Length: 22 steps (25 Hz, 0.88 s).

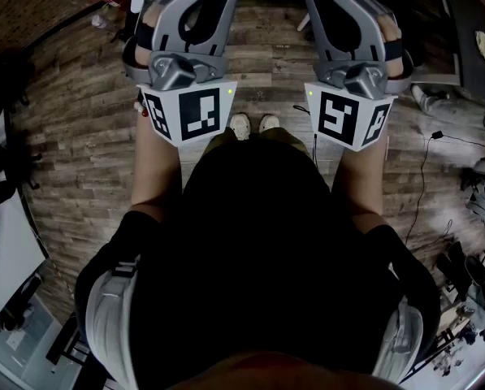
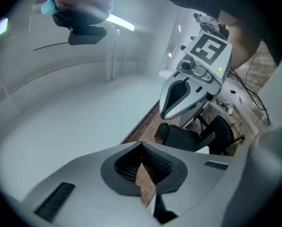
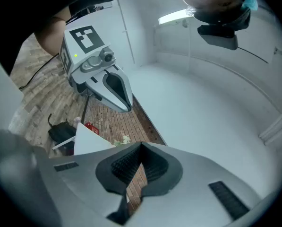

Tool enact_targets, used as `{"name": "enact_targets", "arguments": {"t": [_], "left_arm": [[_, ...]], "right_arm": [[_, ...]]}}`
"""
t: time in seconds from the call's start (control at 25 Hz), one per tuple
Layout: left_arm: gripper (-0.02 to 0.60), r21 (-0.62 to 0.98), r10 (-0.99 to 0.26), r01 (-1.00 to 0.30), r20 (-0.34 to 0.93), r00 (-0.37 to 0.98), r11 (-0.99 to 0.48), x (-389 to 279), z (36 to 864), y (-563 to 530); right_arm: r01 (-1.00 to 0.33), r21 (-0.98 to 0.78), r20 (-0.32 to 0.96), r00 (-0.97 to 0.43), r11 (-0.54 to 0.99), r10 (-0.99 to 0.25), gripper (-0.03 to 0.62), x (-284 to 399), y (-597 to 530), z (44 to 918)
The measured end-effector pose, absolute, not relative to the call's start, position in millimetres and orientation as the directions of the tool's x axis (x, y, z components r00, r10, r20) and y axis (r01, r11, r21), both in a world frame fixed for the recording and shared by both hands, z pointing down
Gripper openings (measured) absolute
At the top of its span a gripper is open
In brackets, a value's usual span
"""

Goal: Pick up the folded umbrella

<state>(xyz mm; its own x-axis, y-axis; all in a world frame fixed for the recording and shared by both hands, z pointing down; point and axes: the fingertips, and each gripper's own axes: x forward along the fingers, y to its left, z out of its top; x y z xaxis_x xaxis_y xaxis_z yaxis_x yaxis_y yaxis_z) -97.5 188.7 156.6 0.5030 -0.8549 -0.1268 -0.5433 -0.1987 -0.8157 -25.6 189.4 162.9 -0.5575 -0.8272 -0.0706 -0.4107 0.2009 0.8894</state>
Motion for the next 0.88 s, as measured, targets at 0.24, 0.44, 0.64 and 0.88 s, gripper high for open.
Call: {"name": "enact_targets", "arguments": {"t": [0.24, 0.44, 0.64, 0.88], "left_arm": [[0.012, -0.818, -0.854, -0.539, -0.122, 0.506, -0.202, -95.8, 159.0, 192.6], [0.012, -0.818, -0.856, -0.539, -0.121, 0.502, -0.2, -97.7, 160.3, 193.1], [0.012, -0.817, -0.858, -0.54, -0.12, 0.5, -0.2, -100.4, 161.9, 193.1], [0.012, -0.816, -0.861, -0.544, -0.12, 0.494, -0.198, -109.4, 160.8, 191.2]], "right_arm": [[-0.41, 0.89, -0.072, -0.561, 0.201, -0.825, 0.028, -26.3, 193.8, 163.8], [-0.405, 0.891, -0.068, -0.562, 0.203, -0.825, 0.028, -28.2, 194.6, 165.4], [-0.405, 0.889, -0.062, -0.567, 0.213, -0.821, 0.028, -31.4, 194.1, 166.3], [-0.369, 0.904, -0.039, -0.573, 0.215, -0.818, 0.028, -41.8, 193.6, 170.9]]}}
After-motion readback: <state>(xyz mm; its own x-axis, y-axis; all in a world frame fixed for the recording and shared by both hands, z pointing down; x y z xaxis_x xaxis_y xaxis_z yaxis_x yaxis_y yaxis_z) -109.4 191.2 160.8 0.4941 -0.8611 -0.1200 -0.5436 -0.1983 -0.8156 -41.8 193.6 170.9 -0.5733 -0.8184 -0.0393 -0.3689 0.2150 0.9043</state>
